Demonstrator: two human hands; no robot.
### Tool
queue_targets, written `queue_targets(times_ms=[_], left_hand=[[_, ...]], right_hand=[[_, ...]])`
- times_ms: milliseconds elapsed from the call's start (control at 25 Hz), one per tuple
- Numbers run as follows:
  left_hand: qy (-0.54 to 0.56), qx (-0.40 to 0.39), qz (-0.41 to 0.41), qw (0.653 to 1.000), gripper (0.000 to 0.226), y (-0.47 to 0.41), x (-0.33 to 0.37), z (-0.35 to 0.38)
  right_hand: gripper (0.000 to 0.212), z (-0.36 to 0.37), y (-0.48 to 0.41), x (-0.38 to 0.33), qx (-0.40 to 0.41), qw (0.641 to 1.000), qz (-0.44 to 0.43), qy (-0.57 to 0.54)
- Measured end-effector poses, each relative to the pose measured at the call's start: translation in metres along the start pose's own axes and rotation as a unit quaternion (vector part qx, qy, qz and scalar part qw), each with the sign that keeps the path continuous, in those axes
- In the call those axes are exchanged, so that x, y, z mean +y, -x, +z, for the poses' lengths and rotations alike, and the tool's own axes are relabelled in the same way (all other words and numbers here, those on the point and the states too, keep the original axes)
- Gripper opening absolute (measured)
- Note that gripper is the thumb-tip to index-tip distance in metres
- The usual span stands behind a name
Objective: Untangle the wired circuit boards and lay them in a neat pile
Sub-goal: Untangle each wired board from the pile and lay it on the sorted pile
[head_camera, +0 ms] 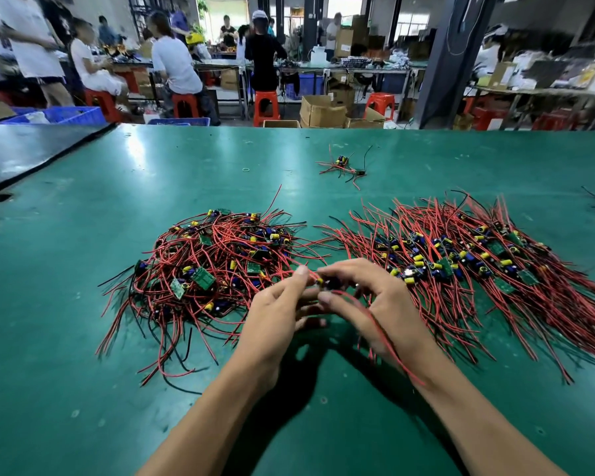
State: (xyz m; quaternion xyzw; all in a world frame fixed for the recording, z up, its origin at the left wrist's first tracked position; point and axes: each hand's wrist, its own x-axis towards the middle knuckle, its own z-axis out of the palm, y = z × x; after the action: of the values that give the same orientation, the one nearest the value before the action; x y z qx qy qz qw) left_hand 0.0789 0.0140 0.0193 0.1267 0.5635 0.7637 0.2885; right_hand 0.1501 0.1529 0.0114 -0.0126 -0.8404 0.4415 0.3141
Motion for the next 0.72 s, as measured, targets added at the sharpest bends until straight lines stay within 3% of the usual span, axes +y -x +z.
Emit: queue_targets(times_ms=[120,320,440,560,600,720], left_hand=[[0.021,-0.019,0.002,1.000,0.026,-0.001,0.004,-0.006],[0.090,0.010,-0.007,0.996,0.011,-0.002,0.007,-0.007],[0.093,0.008,-0.007,0.996,0.012,-0.003,0.007,-0.011],[0.066,-0.039,-0.022,0.997,0.013,0.000,0.008,-0.009],[0.058,-0.062,-0.031,0.996,0.013,0.001,0.007,-0.007],[0.039,-0.116,-0.058,0.991,0.013,0.005,0.004,-0.001]], right_hand=[[0.037,0.003,0.000,-0.003,-0.051,0.998,-0.020,0.010],[0.052,-0.005,0.001,-0.008,-0.055,0.998,-0.011,-0.022],[0.042,0.001,0.000,-0.009,-0.025,0.998,0.027,-0.054],[0.022,-0.003,-0.004,-0.005,0.017,0.985,0.123,-0.118],[0.015,-0.006,-0.005,-0.005,-0.010,0.977,0.156,-0.148],[0.030,-0.008,-0.004,-0.004,-0.138,0.929,0.219,-0.263]])
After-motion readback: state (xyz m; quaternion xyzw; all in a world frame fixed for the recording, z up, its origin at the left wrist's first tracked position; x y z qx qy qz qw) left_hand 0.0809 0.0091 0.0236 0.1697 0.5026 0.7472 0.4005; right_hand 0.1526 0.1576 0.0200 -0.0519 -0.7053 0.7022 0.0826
